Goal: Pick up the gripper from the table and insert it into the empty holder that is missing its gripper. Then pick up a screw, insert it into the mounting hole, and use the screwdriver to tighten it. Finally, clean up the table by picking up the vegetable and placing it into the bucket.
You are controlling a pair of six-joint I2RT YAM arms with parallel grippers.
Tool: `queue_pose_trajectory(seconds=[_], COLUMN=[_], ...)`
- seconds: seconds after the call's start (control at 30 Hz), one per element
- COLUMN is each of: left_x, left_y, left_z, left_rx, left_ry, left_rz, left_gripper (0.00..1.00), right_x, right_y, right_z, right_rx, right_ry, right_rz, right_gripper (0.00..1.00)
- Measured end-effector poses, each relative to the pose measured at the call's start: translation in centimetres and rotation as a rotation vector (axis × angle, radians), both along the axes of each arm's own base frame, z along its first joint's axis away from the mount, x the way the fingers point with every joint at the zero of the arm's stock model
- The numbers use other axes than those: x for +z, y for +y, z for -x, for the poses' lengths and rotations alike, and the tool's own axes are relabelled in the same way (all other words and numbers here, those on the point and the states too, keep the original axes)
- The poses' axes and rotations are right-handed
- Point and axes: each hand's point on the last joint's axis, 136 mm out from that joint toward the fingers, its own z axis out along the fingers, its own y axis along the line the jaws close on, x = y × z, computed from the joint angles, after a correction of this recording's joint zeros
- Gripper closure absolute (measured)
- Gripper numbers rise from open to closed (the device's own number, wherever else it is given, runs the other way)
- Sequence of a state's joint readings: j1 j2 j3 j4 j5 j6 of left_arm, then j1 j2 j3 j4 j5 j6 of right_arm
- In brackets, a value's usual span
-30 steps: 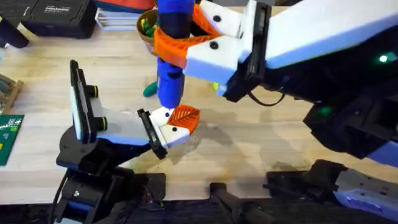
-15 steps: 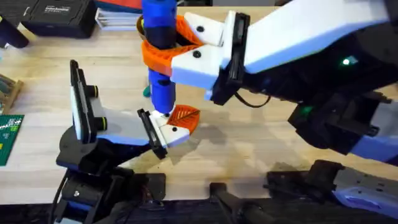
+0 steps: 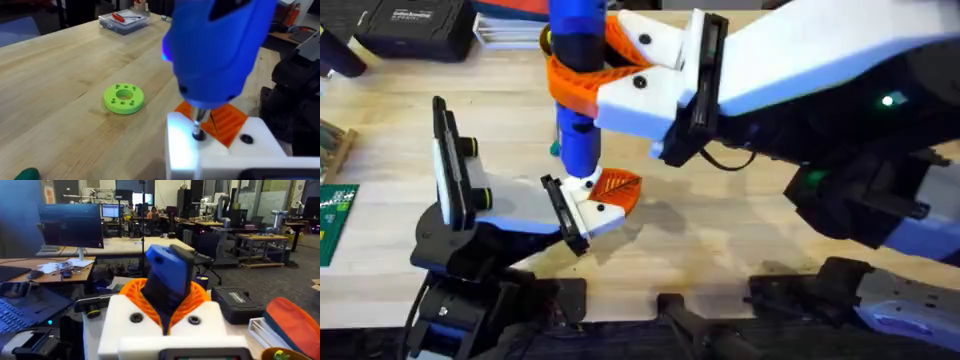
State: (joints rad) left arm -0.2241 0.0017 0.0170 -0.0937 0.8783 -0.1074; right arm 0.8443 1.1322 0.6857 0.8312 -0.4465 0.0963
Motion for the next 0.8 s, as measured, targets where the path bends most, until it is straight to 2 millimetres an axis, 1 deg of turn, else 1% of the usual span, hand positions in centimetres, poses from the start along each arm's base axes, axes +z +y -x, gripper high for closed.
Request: queue_pose_trajectory(seconds=[0.17,0.37,0.53,0.8], left_x=[0.0,0.0,0.0,0.0], left_y=[0.0,0.0,0.0,0.0], left_z=[0.0,0.0,0.0,0.0], left_rx=[0.0,0.0,0.0,0.0], left_ry=[0.0,0.0,0.0,0.0], left_rz=[0.0,0.0,0.0,0.0], left_gripper=[0.996,0.996,0.996,0.996], right_x=[0.0,1.1,0.1,-0.2], right_y=[-0.2,-1.1,-0.9,-0.6], right_z=[0.1,0.4,0.2,0.0], right_rx=[-0.003,-0.011,-0.011,-0.011], right_ry=[0.008,-0.014,0.017,0.023], right_rz=[0.009,-0.016,0.019,0.026], right_gripper=[0.975,0.975,0.975,0.975])
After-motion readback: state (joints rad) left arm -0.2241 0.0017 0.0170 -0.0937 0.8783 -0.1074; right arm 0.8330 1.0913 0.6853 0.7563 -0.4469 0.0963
